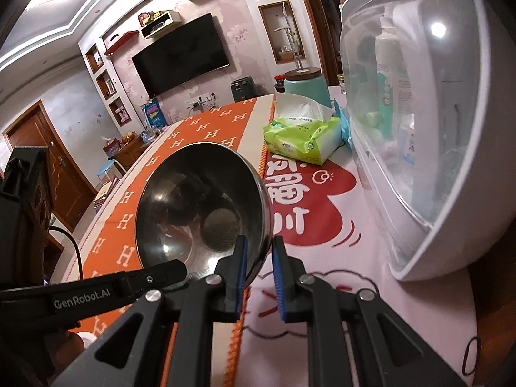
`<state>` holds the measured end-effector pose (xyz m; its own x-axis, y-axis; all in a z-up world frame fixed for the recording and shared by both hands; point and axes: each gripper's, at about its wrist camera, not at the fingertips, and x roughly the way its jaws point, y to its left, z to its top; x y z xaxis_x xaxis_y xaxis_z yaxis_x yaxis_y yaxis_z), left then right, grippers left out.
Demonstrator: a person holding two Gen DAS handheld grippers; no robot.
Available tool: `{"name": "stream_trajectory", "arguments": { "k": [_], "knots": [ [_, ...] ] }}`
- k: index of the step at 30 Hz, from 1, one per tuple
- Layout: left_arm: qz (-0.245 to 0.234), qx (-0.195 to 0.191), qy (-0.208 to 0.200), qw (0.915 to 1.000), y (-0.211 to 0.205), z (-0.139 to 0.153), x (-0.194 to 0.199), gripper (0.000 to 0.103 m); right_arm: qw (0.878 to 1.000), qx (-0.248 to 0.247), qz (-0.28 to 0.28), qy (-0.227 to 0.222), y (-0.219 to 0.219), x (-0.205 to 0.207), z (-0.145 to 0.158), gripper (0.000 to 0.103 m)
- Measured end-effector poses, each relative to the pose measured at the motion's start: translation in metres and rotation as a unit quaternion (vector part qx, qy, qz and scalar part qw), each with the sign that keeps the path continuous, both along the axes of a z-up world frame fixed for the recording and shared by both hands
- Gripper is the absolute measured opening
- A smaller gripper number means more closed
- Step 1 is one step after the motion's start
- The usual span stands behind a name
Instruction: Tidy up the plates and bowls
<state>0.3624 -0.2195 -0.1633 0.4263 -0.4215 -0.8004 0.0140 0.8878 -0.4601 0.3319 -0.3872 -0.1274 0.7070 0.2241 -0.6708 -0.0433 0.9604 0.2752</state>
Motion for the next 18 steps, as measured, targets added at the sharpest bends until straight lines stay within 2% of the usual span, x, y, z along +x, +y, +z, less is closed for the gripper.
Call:
{"name": "stream_trajectory", "arguments": {
  "k": [4, 18],
  "knots": [
    [-0.001, -0.006, -0.004, 1.0, 0.007, 0.01, -0.016, 0.017, 1.0, 0.018, 0.005, 0.003, 0.001, -0.013, 0.008, 0.015],
    [-0.017, 0.006, -0.007, 0.9998, 0.027, 0.031, -0.07, 0.018, 0.999, 0.023, 0.037, 0.006, 0.017, -0.062, 0.029, 0.016]
  ]
}}
